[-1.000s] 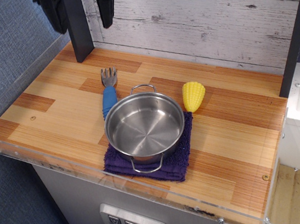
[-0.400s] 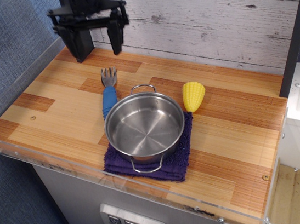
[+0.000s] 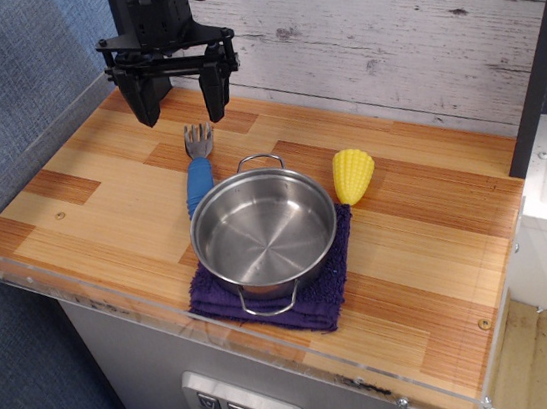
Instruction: Move the spatula from left side to right side of the table
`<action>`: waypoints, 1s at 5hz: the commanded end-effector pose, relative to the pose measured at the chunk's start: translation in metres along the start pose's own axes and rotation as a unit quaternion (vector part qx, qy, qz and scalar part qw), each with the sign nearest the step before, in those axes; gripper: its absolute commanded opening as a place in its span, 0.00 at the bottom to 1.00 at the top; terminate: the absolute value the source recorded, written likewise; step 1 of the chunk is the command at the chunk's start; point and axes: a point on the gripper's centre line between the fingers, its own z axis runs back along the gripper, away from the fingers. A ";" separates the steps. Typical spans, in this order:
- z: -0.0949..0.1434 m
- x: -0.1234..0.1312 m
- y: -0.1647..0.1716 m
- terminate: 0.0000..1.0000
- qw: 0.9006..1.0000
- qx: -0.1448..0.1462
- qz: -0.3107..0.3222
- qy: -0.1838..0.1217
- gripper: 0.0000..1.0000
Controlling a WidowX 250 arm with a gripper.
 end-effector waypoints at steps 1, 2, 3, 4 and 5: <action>-0.007 -0.016 0.013 0.00 1.000 0.024 -0.005 -0.002 1.00; -0.016 -0.024 0.013 0.00 1.000 0.026 -0.005 -0.001 1.00; -0.025 -0.029 0.009 0.00 1.000 0.027 -0.005 -0.010 1.00; -0.031 -0.028 0.004 0.00 0.999 0.032 -0.005 -0.027 1.00; -0.038 -0.027 -0.001 0.00 0.999 0.039 -0.008 -0.035 1.00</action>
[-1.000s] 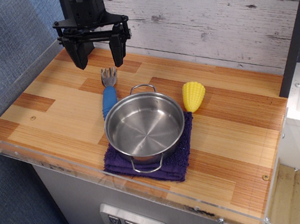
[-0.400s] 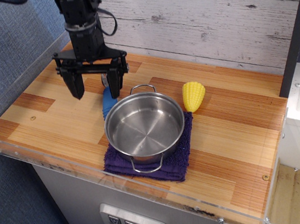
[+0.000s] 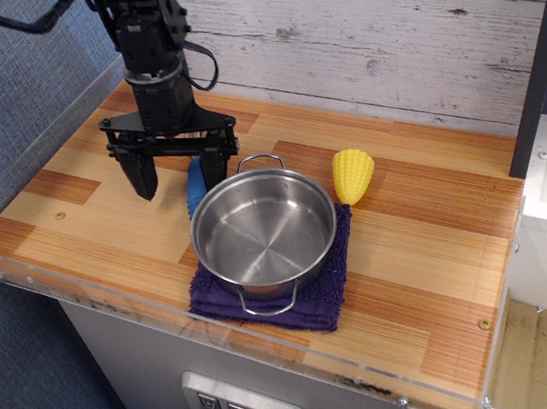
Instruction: Move the spatula from left side to right side of the table
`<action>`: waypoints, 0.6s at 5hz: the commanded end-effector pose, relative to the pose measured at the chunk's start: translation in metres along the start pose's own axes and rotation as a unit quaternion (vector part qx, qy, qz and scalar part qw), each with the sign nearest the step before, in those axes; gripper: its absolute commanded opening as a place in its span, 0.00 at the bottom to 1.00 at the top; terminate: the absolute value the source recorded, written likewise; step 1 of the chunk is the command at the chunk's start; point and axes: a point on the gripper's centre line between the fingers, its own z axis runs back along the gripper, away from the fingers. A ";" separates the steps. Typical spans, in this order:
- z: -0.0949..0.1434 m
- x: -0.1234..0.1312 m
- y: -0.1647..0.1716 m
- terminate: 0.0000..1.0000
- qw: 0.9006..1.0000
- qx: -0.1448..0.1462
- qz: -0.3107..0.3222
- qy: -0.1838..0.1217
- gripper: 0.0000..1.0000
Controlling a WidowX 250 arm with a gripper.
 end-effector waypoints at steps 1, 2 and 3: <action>0.002 0.002 -0.007 0.00 0.999 0.008 -0.007 -0.030 1.00; -0.002 0.000 -0.002 0.00 0.999 0.011 0.002 -0.033 0.00; 0.002 -0.003 0.004 0.00 0.999 0.008 0.007 -0.034 0.00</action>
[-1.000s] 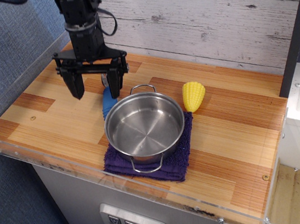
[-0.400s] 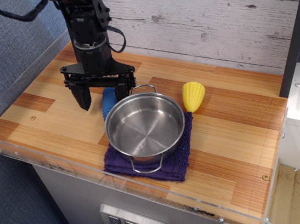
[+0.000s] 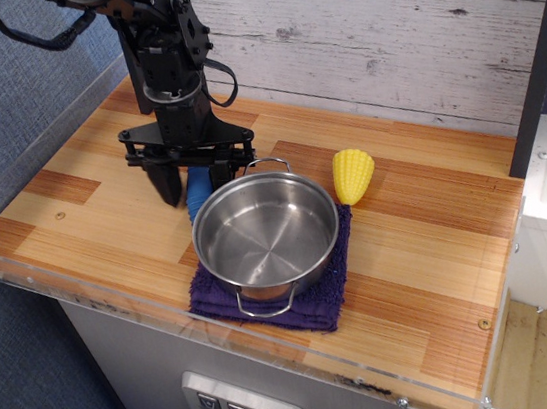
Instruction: Move the spatula from left side to right side of the table
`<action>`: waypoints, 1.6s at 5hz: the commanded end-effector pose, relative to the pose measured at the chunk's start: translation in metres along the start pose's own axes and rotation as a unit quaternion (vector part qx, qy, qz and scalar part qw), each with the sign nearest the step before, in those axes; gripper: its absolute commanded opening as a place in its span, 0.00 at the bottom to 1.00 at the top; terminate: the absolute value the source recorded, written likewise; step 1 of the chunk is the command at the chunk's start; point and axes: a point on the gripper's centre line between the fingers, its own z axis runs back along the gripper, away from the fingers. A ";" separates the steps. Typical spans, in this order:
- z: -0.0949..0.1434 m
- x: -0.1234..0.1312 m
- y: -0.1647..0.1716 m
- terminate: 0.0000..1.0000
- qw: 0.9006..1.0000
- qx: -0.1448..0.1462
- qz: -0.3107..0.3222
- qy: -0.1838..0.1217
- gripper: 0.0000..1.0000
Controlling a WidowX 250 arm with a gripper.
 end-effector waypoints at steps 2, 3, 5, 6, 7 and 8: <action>0.045 0.008 0.036 0.00 0.999 -0.032 -0.021 -0.004 0.00; 0.070 0.022 0.051 0.00 0.998 -0.052 -0.045 0.012 0.00; 0.128 0.036 0.011 0.00 0.983 -0.101 -0.152 0.022 0.00; 0.145 0.023 -0.013 0.00 0.985 -0.097 -0.143 0.010 0.00; 0.150 0.003 -0.037 0.00 0.985 -0.095 -0.147 0.003 0.00; 0.154 -0.019 -0.061 0.00 0.989 -0.070 -0.130 0.003 0.00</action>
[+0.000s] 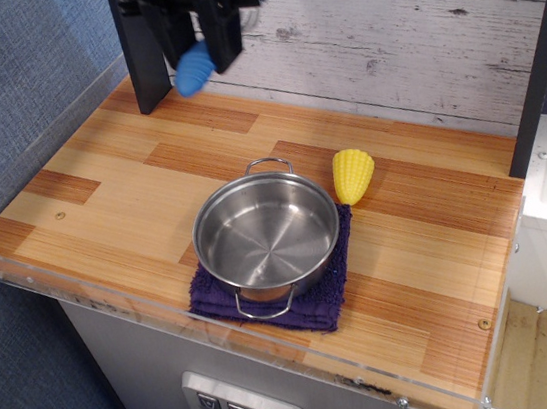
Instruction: Move the spatula from left side to right side of the table
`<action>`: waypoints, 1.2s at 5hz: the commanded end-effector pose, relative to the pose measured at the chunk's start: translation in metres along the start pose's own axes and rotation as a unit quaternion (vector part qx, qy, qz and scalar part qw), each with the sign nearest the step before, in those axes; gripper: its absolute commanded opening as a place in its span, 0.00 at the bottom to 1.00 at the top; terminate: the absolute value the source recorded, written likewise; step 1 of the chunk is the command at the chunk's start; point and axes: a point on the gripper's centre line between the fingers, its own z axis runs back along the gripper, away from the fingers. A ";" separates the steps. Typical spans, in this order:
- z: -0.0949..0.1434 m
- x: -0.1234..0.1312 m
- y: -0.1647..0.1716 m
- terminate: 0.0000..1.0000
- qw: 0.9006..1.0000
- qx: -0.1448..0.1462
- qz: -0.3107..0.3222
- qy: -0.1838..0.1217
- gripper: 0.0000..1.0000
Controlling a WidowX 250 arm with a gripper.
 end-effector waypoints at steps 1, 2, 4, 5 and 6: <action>0.014 -0.028 -0.052 0.00 0.998 0.051 0.034 -0.033 0.00; 0.007 -0.038 -0.071 0.00 0.997 0.062 0.024 -0.027 0.00; -0.005 -0.054 -0.100 0.00 0.995 0.068 -0.016 -0.066 0.00; -0.020 -0.058 -0.105 0.00 0.994 0.080 -0.026 -0.065 0.00; -0.038 -0.056 -0.108 0.00 0.994 0.078 -0.030 -0.069 0.00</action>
